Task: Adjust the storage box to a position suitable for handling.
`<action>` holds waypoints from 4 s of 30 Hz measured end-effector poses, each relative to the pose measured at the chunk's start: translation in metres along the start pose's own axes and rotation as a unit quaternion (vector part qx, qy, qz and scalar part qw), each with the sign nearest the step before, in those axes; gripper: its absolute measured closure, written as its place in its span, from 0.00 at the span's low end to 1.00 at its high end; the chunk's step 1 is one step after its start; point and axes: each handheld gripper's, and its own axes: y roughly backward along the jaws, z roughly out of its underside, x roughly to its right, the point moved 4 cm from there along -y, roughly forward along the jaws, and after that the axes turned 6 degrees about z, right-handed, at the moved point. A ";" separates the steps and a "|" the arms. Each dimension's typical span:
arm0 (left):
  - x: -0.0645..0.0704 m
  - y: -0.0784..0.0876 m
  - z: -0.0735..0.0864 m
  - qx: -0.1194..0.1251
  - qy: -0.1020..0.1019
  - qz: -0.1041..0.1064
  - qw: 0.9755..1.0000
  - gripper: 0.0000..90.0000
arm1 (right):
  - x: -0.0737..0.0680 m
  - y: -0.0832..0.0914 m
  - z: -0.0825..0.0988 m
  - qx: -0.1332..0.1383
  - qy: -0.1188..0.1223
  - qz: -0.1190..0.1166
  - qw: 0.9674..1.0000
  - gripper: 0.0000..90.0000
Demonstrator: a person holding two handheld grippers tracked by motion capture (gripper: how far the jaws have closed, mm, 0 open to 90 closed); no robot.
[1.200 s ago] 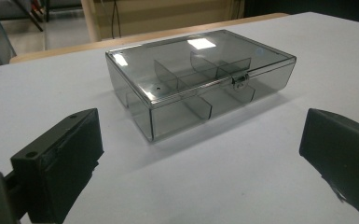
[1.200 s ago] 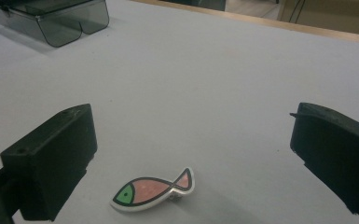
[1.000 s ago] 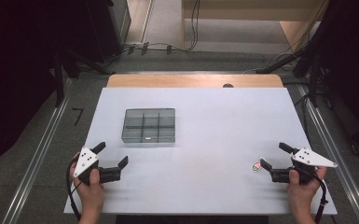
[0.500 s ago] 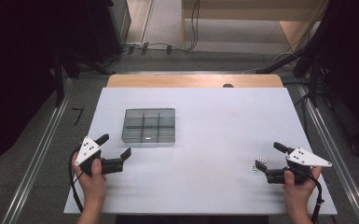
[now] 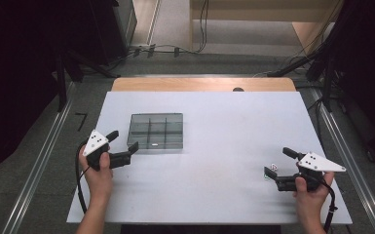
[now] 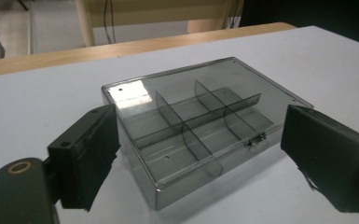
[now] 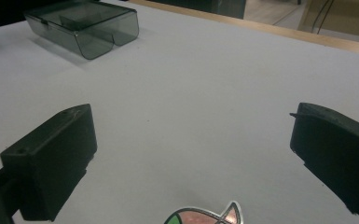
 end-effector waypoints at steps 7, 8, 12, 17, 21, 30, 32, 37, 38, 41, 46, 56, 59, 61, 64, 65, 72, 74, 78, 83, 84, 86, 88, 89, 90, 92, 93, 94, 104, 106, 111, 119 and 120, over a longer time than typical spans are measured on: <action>-0.010 -0.013 -0.011 -0.001 0.020 -0.010 1.000 0.21 | -0.003 -0.001 -0.007 0.000 -0.005 -0.013 1.000 0.00; -0.011 -0.014 -0.012 -0.002 0.022 -0.011 1.000 0.25 | -0.003 -0.001 -0.008 -0.003 -0.006 -0.012 1.000 0.00; -0.020 -0.021 -0.015 -0.010 0.039 -0.024 0.999 0.38 | -0.004 -0.004 -0.011 -0.007 -0.007 -0.019 1.000 0.00; -0.033 -0.029 -0.018 -0.020 0.060 -0.030 0.997 0.55 | -0.007 -0.007 -0.017 -0.010 -0.008 -0.031 0.999 0.00; -0.040 -0.036 -0.017 -0.033 0.071 -0.027 0.997 0.67 | -0.012 -0.011 -0.023 -0.012 0.002 -0.040 0.999 0.00; -0.055 -0.047 -0.008 -0.060 0.089 -0.029 0.994 0.84 | -0.027 -0.028 -0.037 -0.021 0.015 -0.057 0.998 0.00; -0.058 -0.047 -0.007 -0.061 0.093 -0.030 0.993 0.89 | -0.030 -0.032 -0.040 -0.022 0.021 -0.061 0.998 0.00; -0.063 -0.048 -0.006 -0.070 0.095 -0.037 0.992 0.95 | -0.040 -0.044 -0.049 -0.026 0.029 -0.074 0.996 0.00; -0.063 -0.048 -0.006 -0.067 0.100 -0.035 0.992 0.96 | -0.042 -0.047 -0.050 -0.028 0.030 -0.076 0.996 0.00; -0.065 -0.051 -0.003 -0.072 0.109 -0.033 0.991 0.99 | -0.048 -0.055 -0.053 -0.032 0.032 -0.084 0.995 0.00; -0.069 -0.056 0.004 -0.087 0.123 -0.030 0.988 0.99 | -0.055 -0.069 -0.059 -0.034 0.024 -0.097 0.994 0.00; -0.071 -0.059 0.007 -0.089 0.136 -0.021 0.987 0.99 | -0.067 -0.096 -0.068 -0.037 0.008 -0.104 0.994 0.05; -0.069 -0.061 0.007 -0.089 0.135 -0.016 0.987 0.99 | -0.072 -0.104 -0.069 -0.041 0.010 -0.104 0.994 0.06; -0.066 -0.063 0.007 -0.090 0.134 -0.012 0.987 0.99 | -0.075 -0.109 -0.070 -0.040 0.009 -0.101 0.994 0.08; -0.063 -0.067 0.007 -0.089 0.133 -0.009 0.987 0.99 | -0.078 -0.115 -0.072 -0.043 0.008 -0.100 0.994 0.11; -0.062 -0.068 0.007 -0.088 0.133 -0.007 0.987 0.99 | -0.078 -0.118 -0.073 -0.041 0.008 -0.098 0.994 0.13; -0.057 -0.074 0.007 -0.091 0.133 0.000 0.987 0.99 | -0.080 -0.134 -0.076 -0.053 0.001 -0.076 0.996 0.25; -0.055 -0.076 0.008 -0.091 0.131 0.003 0.987 0.99 | -0.078 -0.139 -0.075 -0.055 -0.008 -0.070 0.996 0.30; -0.051 -0.080 0.007 -0.091 0.132 0.007 0.987 0.99 | -0.075 -0.150 -0.073 -0.066 -0.025 -0.060 0.996 0.42; -0.046 -0.084 0.007 -0.091 0.130 0.012 0.987 0.99 | -0.076 -0.165 -0.071 -0.072 -0.027 -0.041 0.996 0.60; -0.045 -0.084 0.007 -0.091 0.129 0.012 0.987 0.99 | -0.077 -0.168 -0.070 -0.074 -0.029 -0.035 0.996 0.64; -0.044 -0.085 0.007 -0.091 0.131 0.012 0.987 0.99 | -0.078 -0.173 -0.069 -0.076 -0.030 -0.028 0.996 0.71; -0.043 -0.086 0.007 -0.091 0.131 0.013 0.987 0.99 | -0.080 -0.178 -0.068 -0.078 -0.033 -0.027 0.996 0.77; -0.043 -0.086 0.007 -0.092 0.130 0.014 0.987 0.99 | -0.081 -0.180 -0.067 -0.080 -0.034 -0.030 0.996 0.80; -0.042 -0.086 0.007 -0.092 0.131 0.014 0.987 0.99 | -0.083 -0.182 -0.067 -0.081 -0.037 -0.032 0.995 0.83; -0.041 -0.088 0.008 -0.095 0.129 0.017 0.987 0.99 | -0.085 -0.186 -0.065 -0.085 -0.036 -0.034 0.995 0.88; -0.040 -0.089 0.009 -0.096 0.128 0.019 0.987 0.99 | -0.086 -0.188 -0.064 -0.087 -0.036 -0.035 0.995 0.89; -0.038 -0.090 0.009 -0.098 0.127 0.021 0.987 0.99 | -0.088 -0.189 -0.063 -0.090 -0.036 -0.033 0.995 0.91; -0.029 -0.097 0.010 -0.097 0.130 0.041 0.986 0.99 | -0.090 -0.197 -0.053 -0.118 -0.040 -0.023 0.992 0.96; -0.027 -0.098 0.010 -0.100 0.128 0.039 0.986 0.99 | -0.090 -0.197 -0.051 -0.124 -0.041 -0.021 0.991 0.97; -0.026 -0.098 0.010 -0.101 0.128 0.036 0.986 0.99 | -0.093 -0.195 -0.049 -0.134 -0.047 -0.021 0.990 0.97; -0.026 -0.098 0.011 -0.102 0.128 0.043 0.985 1.00 | -0.103 -0.183 -0.043 -0.132 -0.044 -0.024 0.990 0.98; -0.026 -0.098 0.010 -0.103 0.128 0.045 0.985 1.00 | -0.104 -0.181 -0.042 -0.132 -0.044 -0.024 0.990 0.98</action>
